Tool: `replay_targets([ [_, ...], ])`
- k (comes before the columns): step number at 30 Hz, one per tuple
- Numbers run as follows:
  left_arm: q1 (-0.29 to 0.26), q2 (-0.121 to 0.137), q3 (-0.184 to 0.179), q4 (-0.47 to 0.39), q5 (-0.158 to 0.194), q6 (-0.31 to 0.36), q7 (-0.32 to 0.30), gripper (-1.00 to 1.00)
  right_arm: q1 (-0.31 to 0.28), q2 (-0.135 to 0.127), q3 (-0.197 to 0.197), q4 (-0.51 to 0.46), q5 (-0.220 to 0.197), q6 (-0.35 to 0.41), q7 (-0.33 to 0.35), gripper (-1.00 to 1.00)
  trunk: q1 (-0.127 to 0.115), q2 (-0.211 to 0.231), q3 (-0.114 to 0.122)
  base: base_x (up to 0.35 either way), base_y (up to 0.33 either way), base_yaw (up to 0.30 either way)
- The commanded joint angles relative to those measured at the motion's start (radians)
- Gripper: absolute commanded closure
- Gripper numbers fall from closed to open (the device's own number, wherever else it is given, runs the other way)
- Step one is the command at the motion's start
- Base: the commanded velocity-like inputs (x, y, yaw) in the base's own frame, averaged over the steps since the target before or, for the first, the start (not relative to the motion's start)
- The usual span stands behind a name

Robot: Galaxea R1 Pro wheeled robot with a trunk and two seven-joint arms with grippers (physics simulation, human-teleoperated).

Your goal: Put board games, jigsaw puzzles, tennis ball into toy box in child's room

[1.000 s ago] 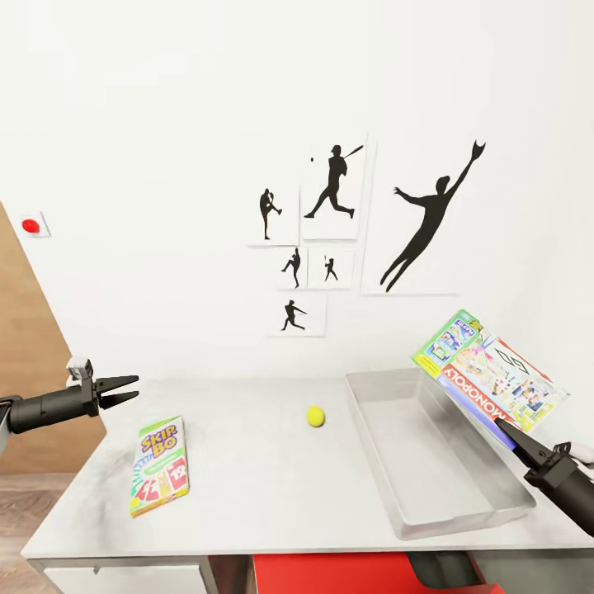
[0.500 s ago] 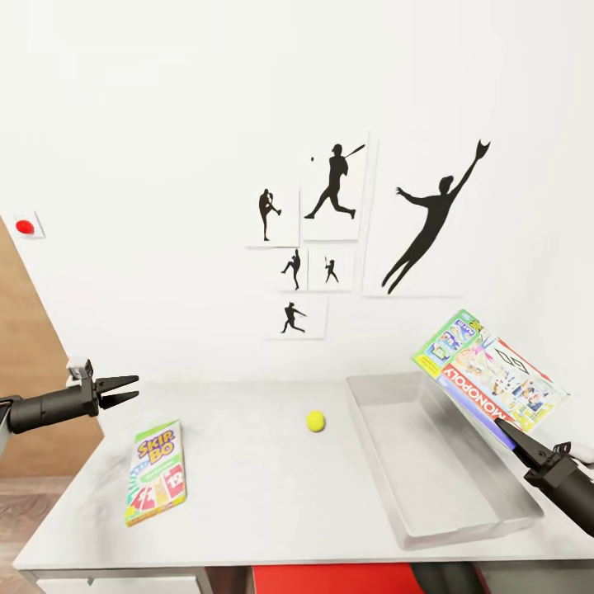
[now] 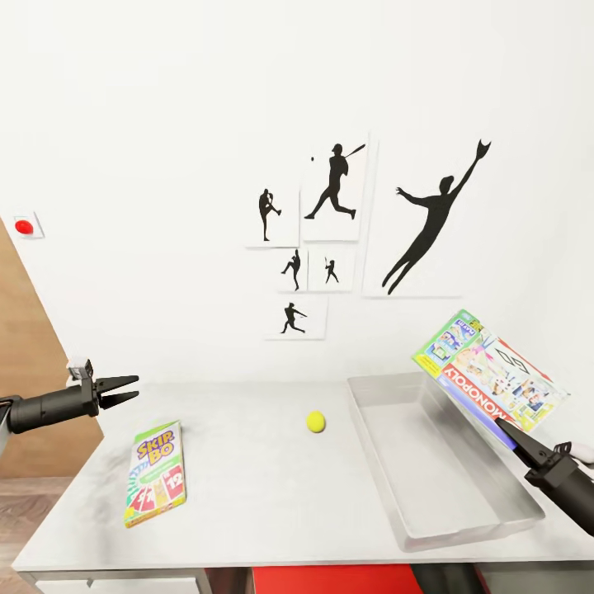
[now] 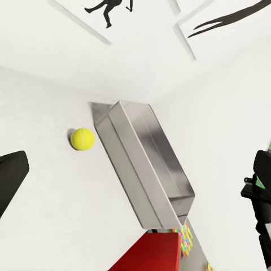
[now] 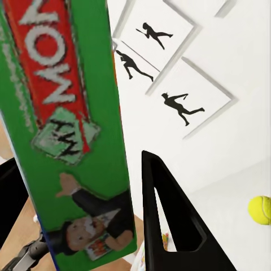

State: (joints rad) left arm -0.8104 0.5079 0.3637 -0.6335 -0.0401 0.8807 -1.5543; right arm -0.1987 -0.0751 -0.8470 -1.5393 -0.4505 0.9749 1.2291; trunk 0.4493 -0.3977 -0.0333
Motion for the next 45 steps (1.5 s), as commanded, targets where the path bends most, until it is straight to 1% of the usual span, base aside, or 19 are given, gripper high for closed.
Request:
replay_targets([
  [1, -0.001, 0.0, 0.001, 0.0, -0.004, 0.011, -0.006, -1.0, -0.001, 0.0, -0.001, 0.0, -0.002, 0.005, -0.002, 1.0, 0.001, -0.002, -0.002, 0.0, 0.0, 0.0],
  [10, -0.001, 0.0, 0.001, 0.0, -0.003, 0.011, -0.006, -1.0, -0.002, 0.0, 0.003, -0.001, 0.001, 0.017, -0.054, 1.0, 0.001, -0.002, -0.002, 0.0, 0.0, 0.0],
  [13, -0.001, 0.0, 0.001, 0.0, -0.003, 0.011, -0.006, -1.0, -0.002, -0.001, 0.007, 0.0, 0.005, 0.023, -0.109, 1.0, 0.001, -0.002, -0.002, 0.0, 0.0, 0.0],
  [14, -0.001, 0.0, 0.001, 0.0, -0.003, 0.011, -0.006, -1.0, -0.003, -0.001, 0.007, -0.001, 0.009, 0.034, -0.147, 1.0, 0.001, -0.002, -0.002, 0.0, 0.0, 0.0],
  [16, -0.001, 0.0, 0.001, 0.0, -0.003, 0.011, -0.006, -1.0, -0.003, -0.003, 0.008, -0.001, 0.012, 0.051, -0.186, 1.0, 0.001, -0.002, -0.002, 0.0, 0.0, 0.0],
  [19, -0.001, -0.001, 0.001, 0.0, -0.003, 0.011, -0.006, -1.0, -0.016, -0.018, 0.008, -0.001, 0.014, 0.072, -0.268, 1.0, 0.001, -0.002, -0.002, 0.0, 0.0, 0.0],
  [21, -0.001, -0.001, 0.001, 0.0, -0.003, 0.011, -0.006, -1.0, -0.029, -0.032, 0.01, 0.0, 0.014, 0.072, -0.289, 1.0, 0.001, -0.002, -0.002, 0.0, 0.0, 0.0],
  [22, -0.001, -0.001, 0.001, 0.0, -0.003, 0.011, -0.006, -1.0, -0.045, -0.051, 0.021, 0.006, 0.014, 0.072, -0.303, 1.0, 0.001, -0.002, -0.002, 0.0, 0.0, 0.0],
  [24, -0.001, -0.001, 0.0, 0.0, -0.003, 0.011, -0.006, -1.0, -0.063, -0.072, 0.043, 0.02, 0.013, 0.072, -0.313, 1.0, 0.001, -0.002, -0.002, 0.0, 0.0, 0.0],
  [25, -0.001, -0.001, 0.001, 0.0, -0.003, 0.011, -0.006, -1.0, -0.082, -0.096, 0.071, 0.041, 0.013, 0.072, -0.318, 1.0, 0.001, -0.002, -0.002, 0.0, 0.0, 0.0],
  [27, -0.001, -0.001, 0.001, 0.0, -0.003, 0.011, -0.006, -1.0, -0.101, -0.122, 0.102, 0.066, 0.013, 0.072, -0.323, 1.0, 0.001, -0.002, -0.002, 0.0, 0.0, 0.0],
  [29, -0.001, -0.001, 0.001, 0.0, -0.003, 0.011, -0.006, -1.0, -0.146, -0.173, 0.159, 0.121, 0.013, 0.072, -0.327, 1.0, 0.001, -0.002, -0.002, 0.0, 0.0, 0.0],
  [31, -0.001, -0.001, 0.001, 0.0, -0.003, 0.011, -0.006, -1.0, -0.174, -0.193, 0.185, 0.153, 0.013, 0.072, -0.328, 1.0, 0.001, -0.002, -0.002, 0.0, 0.0, 0.0],
  [32, -0.001, -0.001, 0.001, 0.0, -0.003, 0.011, -0.006, -1.0, -0.205, -0.209, 0.209, 0.189, 0.013, 0.072, -0.33, 1.0, 0.001, -0.002, -0.002, 0.0, 0.0, 0.0],
  [37, -0.001, -0.001, 0.001, 0.0, -0.003, 0.011, -0.006, -1.0, -0.291, -0.241, 0.268, 0.286, 0.016, 0.072, -0.332, 1.0, 0.001, -0.002, -0.002, 0.0, 0.0, 0.0],
  [38, -0.001, -0.001, 0.001, 0.0, -0.003, 0.011, -0.005, -1.0, -0.324, -0.254, 0.298, 0.327, 0.017, 0.072, -0.333, 1.0, 0.001, -0.002, -0.002, 0.0, 0.0, 0.0],
  [42, -0.001, -0.002, 0.001, 0.0, -0.003, 0.011, -0.005, -1.0, -0.385, -0.284, 0.373, 0.413, 0.025, 0.072, -0.334, 1.0, 0.001, -0.002, -0.002, 0.0, 0.0, 0.0],
  [43, -0.001, -0.001, 0.001, 0.0, -0.004, 0.011, -0.004, -1.0, -0.414, -0.299, 0.41, 0.456, 0.032, 0.072, -0.334, 1.0, 0.001, -0.002, -0.002, 0.0, 0.0, 0.0],
  [45, -0.001, -0.001, 0.001, 0.0, -0.004, 0.011, -0.004, -1.0, -0.442, -0.313, 0.444, 0.498, 0.041, 0.072, -0.335, 1.0, 0.001, -0.002, -0.002, 0.0, 0.0, 0.0],
])
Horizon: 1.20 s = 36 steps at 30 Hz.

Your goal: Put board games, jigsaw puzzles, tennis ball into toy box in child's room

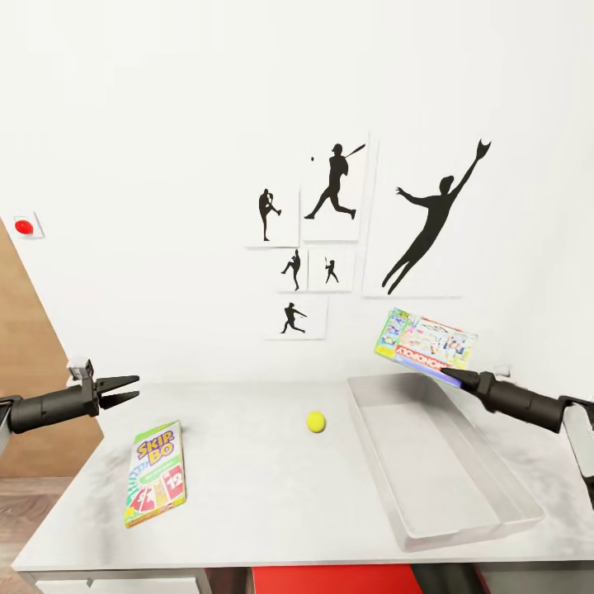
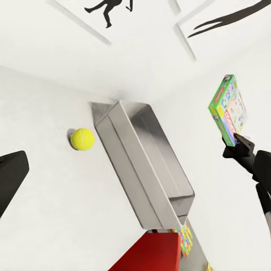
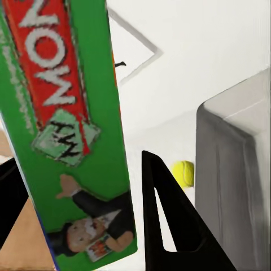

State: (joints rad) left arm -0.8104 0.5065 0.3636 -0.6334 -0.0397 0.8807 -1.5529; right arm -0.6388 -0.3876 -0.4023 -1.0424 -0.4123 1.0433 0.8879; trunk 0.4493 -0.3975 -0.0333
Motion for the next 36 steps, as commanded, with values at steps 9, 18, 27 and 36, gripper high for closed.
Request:
replay_targets([
  [9, -0.001, 0.0, 0.001, 0.0, -0.005, 0.011, -0.006, -1.0, -0.095, -0.028, 0.102, 0.136, 0.095, 0.004, 0.007, 1.0, 0.001, -0.002, -0.002, 0.0, 0.0, 0.0],
  [18, -0.001, 0.0, 0.0, 0.0, -0.005, 0.011, -0.006, -1.0, -0.109, -0.033, 0.114, 0.15, 0.164, 0.004, 0.008, 1.0, 0.001, -0.002, -0.003, 0.0, 0.0, 0.0],
  [27, -0.001, 0.0, 0.0, 0.0, -0.005, 0.01, -0.006, -1.0, -0.13, -0.031, 0.116, 0.156, 0.255, 0.004, -0.005, 1.0, 0.001, -0.002, -0.016, 0.0, 0.0, 0.0],
  [36, -0.001, 0.0, 0.0, 0.0, -0.004, 0.01, -0.006, -1.0, -0.157, -0.028, 0.116, 0.159, 0.374, 0.004, -0.006, 1.0, 0.001, -0.002, -0.031, 0.0, 0.0, 0.0],
])
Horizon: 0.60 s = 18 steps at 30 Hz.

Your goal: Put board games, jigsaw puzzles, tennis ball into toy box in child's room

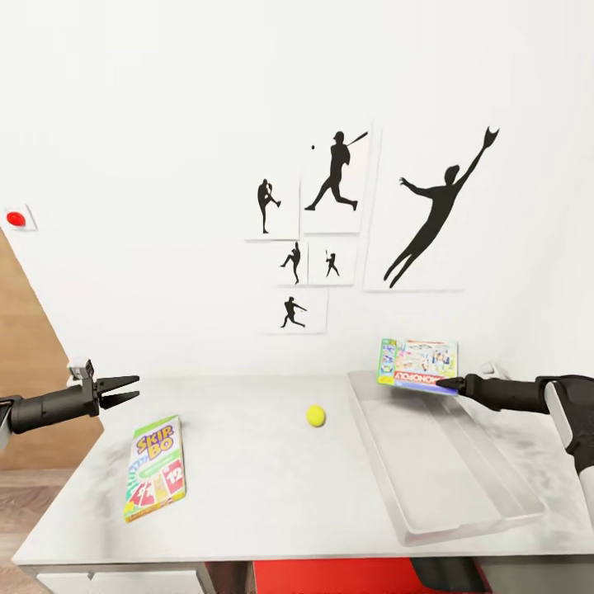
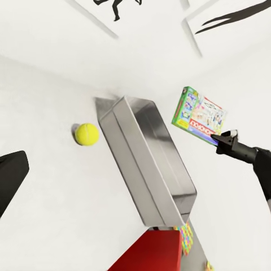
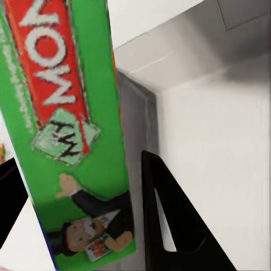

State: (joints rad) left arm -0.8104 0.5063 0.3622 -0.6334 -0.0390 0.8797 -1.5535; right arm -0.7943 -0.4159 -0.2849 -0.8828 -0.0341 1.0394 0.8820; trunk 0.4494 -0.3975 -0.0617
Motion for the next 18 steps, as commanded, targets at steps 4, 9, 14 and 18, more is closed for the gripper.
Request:
replay_targets([
  [4, -0.001, -0.002, -0.001, -0.007, -0.002, 0.01, -0.017, -1.0, -0.007, 0.0, 0.001, 0.001, 0.006, 0.008, 0.002, 1.0, 0.001, -0.002, -0.009, 0.0, 0.0, 0.0],
  [9, -0.003, -0.017, -0.003, -0.051, -0.003, 0.016, -0.017, -1.0, -0.009, 0.0, 0.012, -0.001, 0.009, 0.008, 0.003, 1.0, 0.001, -0.002, -0.017, 0.0, 0.0, 0.0],
  [14, -0.007, -0.056, -0.006, -0.153, -0.003, 0.056, -0.017, -1.0, -0.012, 0.002, 0.036, -0.002, 0.009, 0.008, 0.004, 1.0, 0.001, -0.002, -0.025, 0.0, 0.0, 0.0],
  [18, -0.008, -0.105, -0.008, -0.275, -0.005, 0.118, -0.017, -1.0, -0.026, 0.006, 0.07, 0.002, 0.011, 0.008, 0.004, 1.0, 0.001, -0.002, -0.032, 0.0, 0.0, 0.0],
])
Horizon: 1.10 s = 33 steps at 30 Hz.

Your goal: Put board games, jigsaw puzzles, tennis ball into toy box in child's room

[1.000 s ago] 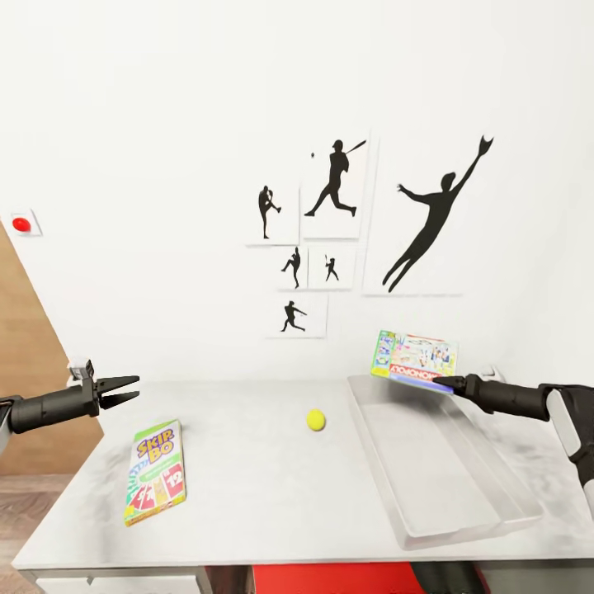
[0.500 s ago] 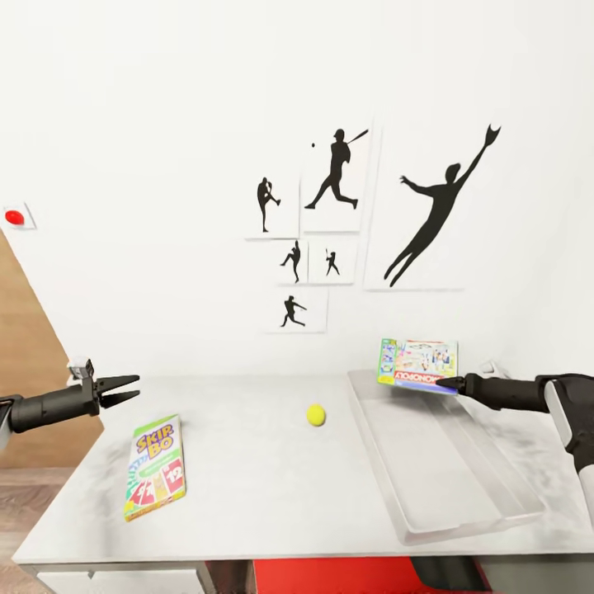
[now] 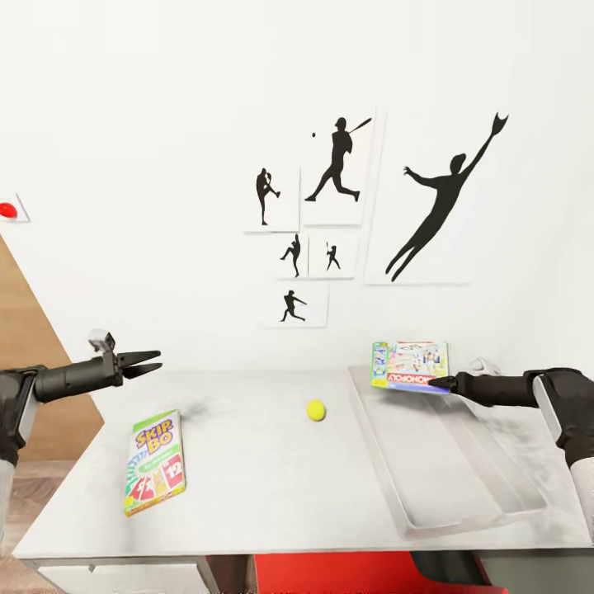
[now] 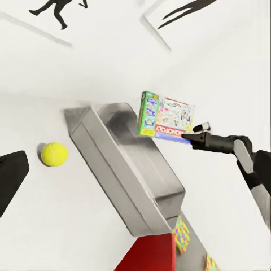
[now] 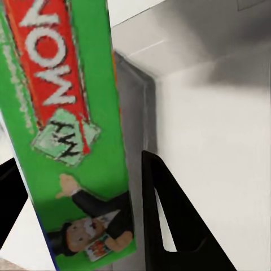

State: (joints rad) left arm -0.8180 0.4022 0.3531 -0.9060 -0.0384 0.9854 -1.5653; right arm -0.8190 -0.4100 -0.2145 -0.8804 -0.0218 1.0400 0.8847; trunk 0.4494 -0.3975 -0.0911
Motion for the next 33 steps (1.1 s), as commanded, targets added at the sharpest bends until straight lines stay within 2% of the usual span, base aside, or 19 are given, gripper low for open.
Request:
replay_targets([
  [1, -0.001, -0.007, 0.0, -0.019, -0.005, 0.019, -0.006, -1.0, -0.006, -0.001, 0.007, 0.002, -0.002, 0.007, 0.001, 1.0, 0.001, -0.002, -0.004, 0.0, 0.0, 0.0],
  [4, -0.001, -0.031, 0.0, -0.073, -0.005, 0.038, -0.006, -1.0, -0.033, -0.004, 0.051, 0.008, -0.001, 0.007, 0.0, 1.0, 0.001, -0.002, -0.009, 0.0, 0.0, 0.0],
  [7, -0.001, -0.045, 0.0, -0.093, -0.005, 0.044, -0.006, -1.0, -0.059, -0.006, 0.093, 0.019, 0.0, 0.007, 0.0, 1.0, 0.001, -0.002, -0.014, 0.0, 0.0, 0.0],
  [10, -0.001, -0.049, 0.0, -0.099, -0.005, 0.046, -0.006, -1.0, -0.081, -0.006, 0.126, 0.037, 0.009, 0.007, 0.0, 1.0, 0.001, -0.002, -0.019, 0.0, 0.0, 0.0],
  [14, -0.001, -0.052, 0.0, -0.102, -0.008, 0.046, -0.006, -1.0, -0.108, -0.006, 0.163, 0.058, 0.051, 0.007, 0.0, 1.0, 0.001, -0.002, -0.025, 0.0, 0.0, 0.0],
  [19, -0.001, -0.052, 0.0, -0.103, -0.011, 0.046, -0.006, -1.0, -0.118, -0.006, 0.174, 0.065, 0.097, 0.007, 0.0, 1.0, 0.001, -0.002, -0.034, 0.0, 0.0, 0.0],
  [29, -0.001, -0.051, 0.0, -0.103, -0.012, 0.045, -0.006, -1.0, -0.137, -0.006, 0.179, 0.08, 0.126, 0.007, 0.0, 1.0, 0.001, -0.002, -0.05, 0.0, 0.0, 0.0],
  [33, -0.001, -0.051, 0.0, -0.103, -0.012, 0.045, -0.006, -1.0, -0.152, -0.005, 0.179, 0.107, 0.161, 0.007, 0.0, 1.0, 0.001, -0.002, -0.057, 0.0, 0.0, 0.0],
])
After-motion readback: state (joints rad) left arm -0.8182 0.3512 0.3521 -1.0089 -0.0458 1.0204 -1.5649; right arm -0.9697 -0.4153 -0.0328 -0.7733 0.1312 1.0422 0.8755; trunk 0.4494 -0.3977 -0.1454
